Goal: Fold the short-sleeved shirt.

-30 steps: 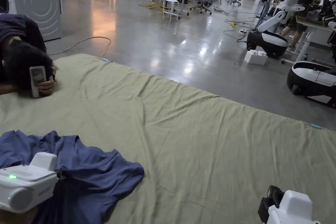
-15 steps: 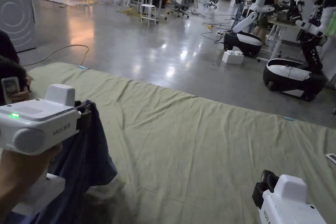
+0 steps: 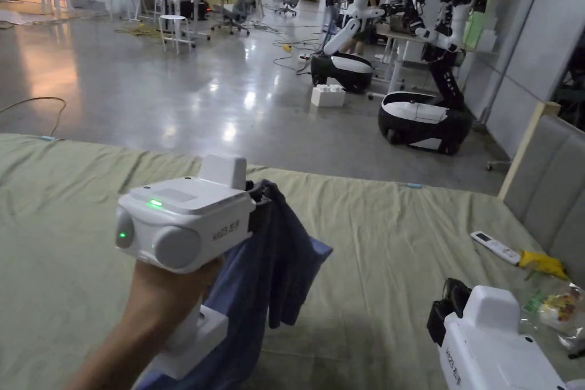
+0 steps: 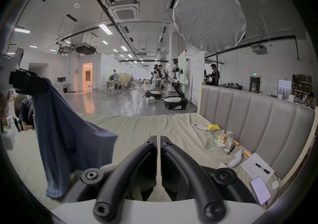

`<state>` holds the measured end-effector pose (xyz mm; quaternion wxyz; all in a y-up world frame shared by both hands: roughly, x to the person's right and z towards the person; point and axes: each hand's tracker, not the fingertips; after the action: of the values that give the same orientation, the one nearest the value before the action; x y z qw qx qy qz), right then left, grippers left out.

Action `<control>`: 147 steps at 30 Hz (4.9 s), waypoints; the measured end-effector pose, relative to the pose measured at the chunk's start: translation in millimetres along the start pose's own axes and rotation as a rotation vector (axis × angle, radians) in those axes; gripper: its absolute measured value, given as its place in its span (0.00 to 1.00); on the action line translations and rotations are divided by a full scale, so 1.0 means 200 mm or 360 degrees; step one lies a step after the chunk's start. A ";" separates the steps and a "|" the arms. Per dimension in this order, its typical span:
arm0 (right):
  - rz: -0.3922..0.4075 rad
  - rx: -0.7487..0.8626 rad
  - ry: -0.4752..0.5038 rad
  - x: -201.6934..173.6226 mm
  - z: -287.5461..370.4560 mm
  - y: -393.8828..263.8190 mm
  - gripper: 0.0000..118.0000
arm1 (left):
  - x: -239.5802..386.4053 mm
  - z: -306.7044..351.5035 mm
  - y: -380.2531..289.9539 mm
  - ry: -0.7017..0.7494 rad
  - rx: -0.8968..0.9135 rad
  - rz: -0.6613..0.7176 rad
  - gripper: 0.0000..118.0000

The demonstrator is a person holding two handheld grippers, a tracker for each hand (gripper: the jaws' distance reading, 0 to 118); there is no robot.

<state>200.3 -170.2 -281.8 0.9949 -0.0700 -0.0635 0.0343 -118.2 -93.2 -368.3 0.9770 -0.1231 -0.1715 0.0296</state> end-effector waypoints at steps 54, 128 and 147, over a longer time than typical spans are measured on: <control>-0.0011 0.0054 0.0086 -0.07 0.03 -0.02 0.04 | -0.36 0.34 -0.66 0.0636 -0.0257 0.0258 0.00; 0.0219 -0.0931 0.0257 0.25 -0.56 -0.57 0.03 | -0.42 0.28 -0.95 0.0491 -0.0738 0.0346 0.03; 0.0043 -0.0373 0.0108 0.44 -0.37 0.42 0.03 | -0.70 0.45 0.04 0.0607 -0.0240 0.0219 0.02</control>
<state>292.1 -90.1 -356.6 0.9809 -0.1879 -0.0323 0.0376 -279.4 -79.0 -334.7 0.9754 -0.2107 0.0236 0.0594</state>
